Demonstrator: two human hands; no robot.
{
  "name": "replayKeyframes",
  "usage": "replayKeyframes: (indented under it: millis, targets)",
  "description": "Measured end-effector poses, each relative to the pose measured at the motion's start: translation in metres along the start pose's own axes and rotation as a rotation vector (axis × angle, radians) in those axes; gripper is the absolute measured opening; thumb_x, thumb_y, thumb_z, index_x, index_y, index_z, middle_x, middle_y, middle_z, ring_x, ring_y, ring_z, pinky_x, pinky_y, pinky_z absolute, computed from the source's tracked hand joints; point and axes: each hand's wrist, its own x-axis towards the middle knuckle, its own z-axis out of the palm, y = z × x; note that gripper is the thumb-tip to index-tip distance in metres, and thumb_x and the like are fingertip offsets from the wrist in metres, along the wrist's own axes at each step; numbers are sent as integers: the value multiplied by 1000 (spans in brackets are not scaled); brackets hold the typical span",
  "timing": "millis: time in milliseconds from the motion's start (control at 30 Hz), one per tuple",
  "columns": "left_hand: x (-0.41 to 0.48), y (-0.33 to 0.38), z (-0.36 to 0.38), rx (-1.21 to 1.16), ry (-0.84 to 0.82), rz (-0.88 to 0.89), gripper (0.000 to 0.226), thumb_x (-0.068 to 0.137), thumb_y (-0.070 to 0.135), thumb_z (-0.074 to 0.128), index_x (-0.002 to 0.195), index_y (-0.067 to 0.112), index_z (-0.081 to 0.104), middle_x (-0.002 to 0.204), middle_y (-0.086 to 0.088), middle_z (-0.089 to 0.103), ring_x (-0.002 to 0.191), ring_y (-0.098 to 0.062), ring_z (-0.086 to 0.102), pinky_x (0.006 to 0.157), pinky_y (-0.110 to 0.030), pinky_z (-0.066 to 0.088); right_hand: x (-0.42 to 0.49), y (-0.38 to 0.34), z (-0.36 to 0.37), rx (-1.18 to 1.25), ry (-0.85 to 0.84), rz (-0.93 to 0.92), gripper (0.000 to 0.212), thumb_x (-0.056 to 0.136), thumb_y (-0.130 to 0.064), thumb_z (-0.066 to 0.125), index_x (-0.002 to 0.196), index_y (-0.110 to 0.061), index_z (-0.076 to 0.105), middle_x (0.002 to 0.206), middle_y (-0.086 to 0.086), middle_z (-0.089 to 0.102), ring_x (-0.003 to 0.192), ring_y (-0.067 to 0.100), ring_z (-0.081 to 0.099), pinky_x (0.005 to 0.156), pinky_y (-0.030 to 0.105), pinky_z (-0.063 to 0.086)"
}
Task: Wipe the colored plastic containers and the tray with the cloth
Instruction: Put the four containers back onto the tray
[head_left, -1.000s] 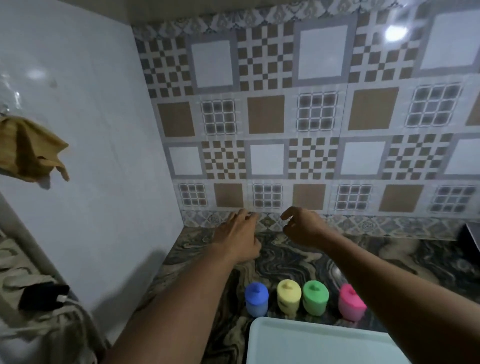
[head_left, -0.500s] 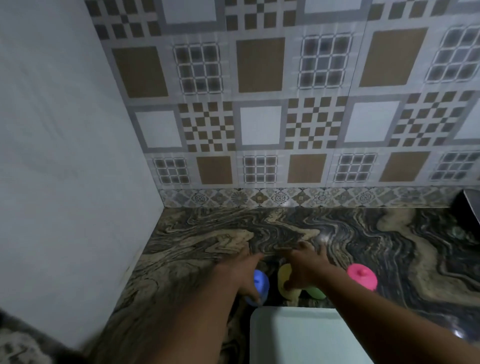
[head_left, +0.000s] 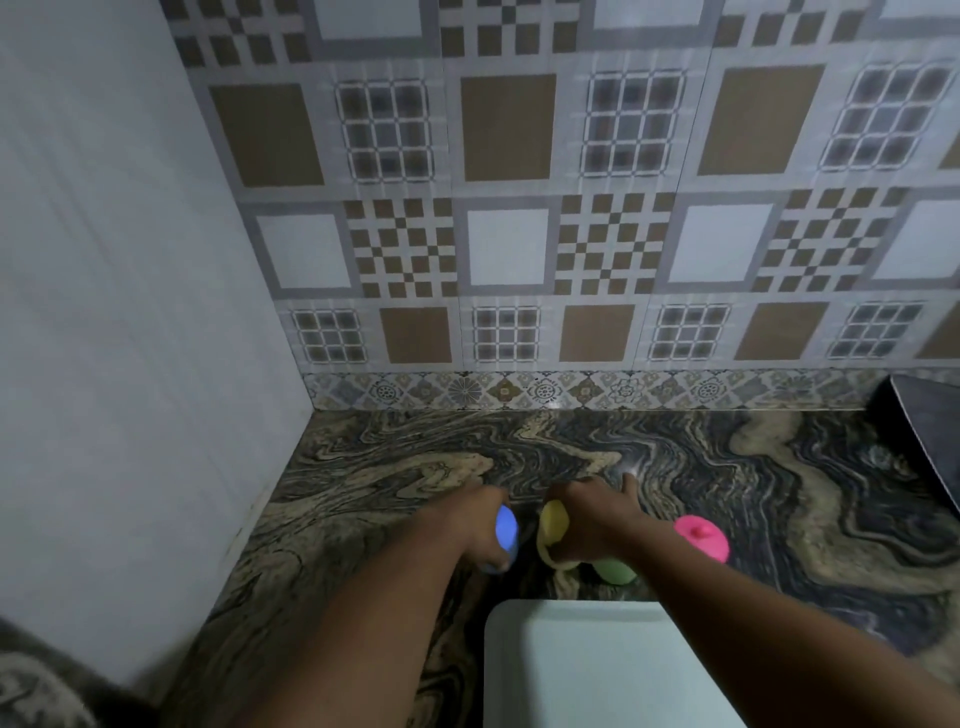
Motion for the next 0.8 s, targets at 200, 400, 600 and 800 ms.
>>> replayKeyframes:
  millis: [200,400,600,800]
  targets:
    - [-29,12,-16,-23,97,-21,73,65,43,85,129,25,54,131,-6,55,118,-28,56,97,-40,50,-31,0,-21,22,104,-41,67,68,-52,75,129,-31,55,129,5,65,125,28,55,108,55,29]
    - [-55,30,2,-50,6,-38,82,66,42,88,137,25,50,136,-4,53,120,-26,55,98,-39,49,-67,8,-9,43,85,-50,69,68,-51,75,131,-33,54,132,4,63,126,29,54,103,49,36]
    - [-70,48,29,-35,-35,-23,79,64,46,88,132,28,52,133,-2,55,116,-25,57,97,-41,51,-83,22,20,122,-1,-61,60,63,-48,73,117,-27,59,113,3,66,103,29,64,83,35,55]
    - [-70,54,52,26,-58,-3,76,69,42,87,134,25,52,135,-6,55,119,-31,56,94,-39,50,-88,26,55,137,-42,-32,67,63,-43,74,124,-28,51,114,6,66,103,32,65,80,35,54]
